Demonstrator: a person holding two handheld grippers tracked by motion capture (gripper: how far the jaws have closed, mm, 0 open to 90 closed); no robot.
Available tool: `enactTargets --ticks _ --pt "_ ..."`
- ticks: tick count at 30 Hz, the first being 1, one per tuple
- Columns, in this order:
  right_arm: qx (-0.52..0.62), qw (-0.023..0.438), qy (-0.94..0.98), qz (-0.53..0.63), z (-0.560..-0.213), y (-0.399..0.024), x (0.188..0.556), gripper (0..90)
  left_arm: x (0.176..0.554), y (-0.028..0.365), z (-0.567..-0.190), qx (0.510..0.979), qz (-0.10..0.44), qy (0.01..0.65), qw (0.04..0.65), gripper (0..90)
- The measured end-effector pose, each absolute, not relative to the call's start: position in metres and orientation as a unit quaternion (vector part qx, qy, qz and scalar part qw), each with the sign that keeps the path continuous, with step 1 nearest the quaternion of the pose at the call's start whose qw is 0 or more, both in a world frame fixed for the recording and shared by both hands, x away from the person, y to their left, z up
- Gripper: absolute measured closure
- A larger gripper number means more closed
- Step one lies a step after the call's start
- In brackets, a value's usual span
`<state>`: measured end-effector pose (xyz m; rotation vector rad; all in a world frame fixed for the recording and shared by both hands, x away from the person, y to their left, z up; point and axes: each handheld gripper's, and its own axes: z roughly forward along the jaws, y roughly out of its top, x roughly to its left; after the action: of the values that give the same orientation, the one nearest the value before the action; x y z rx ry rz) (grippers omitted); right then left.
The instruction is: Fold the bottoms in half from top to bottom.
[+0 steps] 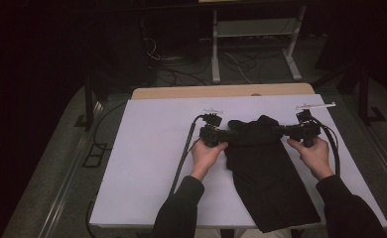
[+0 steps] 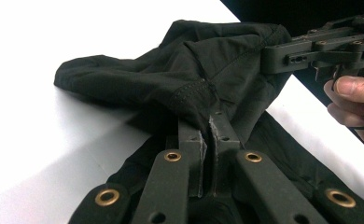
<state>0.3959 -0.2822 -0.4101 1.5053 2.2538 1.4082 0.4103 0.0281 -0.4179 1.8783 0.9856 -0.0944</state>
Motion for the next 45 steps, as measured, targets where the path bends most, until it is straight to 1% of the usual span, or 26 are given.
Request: enactTargets --ticks 8,15,20,26,30,45 --pt "0.493 0.038 0.740 0.456 -0.410 -0.282 0.387 83.8 0.398 0.027 -0.411 0.773 -0.040 0.402 0.489 84.9" --pt "0.492 0.035 0.742 0.454 -0.408 -0.286 0.378 83.8 0.385 0.026 -0.412 0.770 -0.046 0.401 0.495 84.9" --pt "0.491 0.029 0.742 0.456 -0.407 -0.289 0.369 83.8 0.373 0.028 -0.414 0.760 -0.055 0.398 0.510 84.9" --pt "0.490 0.023 0.748 0.446 -0.409 -0.293 0.360 83.8 0.360 0.026 -0.416 0.765 -0.051 0.388 0.511 84.9" --pt "0.492 0.017 0.749 0.444 -0.411 -0.295 0.358 86.1 0.350 0.025 -0.414 0.767 -0.054 0.379 0.515 84.9" --pt "0.488 0.001 0.763 0.424 -0.418 -0.299 0.342 86.4 0.325 0.021 -0.428 0.771 -0.076 0.367 0.515 84.8"
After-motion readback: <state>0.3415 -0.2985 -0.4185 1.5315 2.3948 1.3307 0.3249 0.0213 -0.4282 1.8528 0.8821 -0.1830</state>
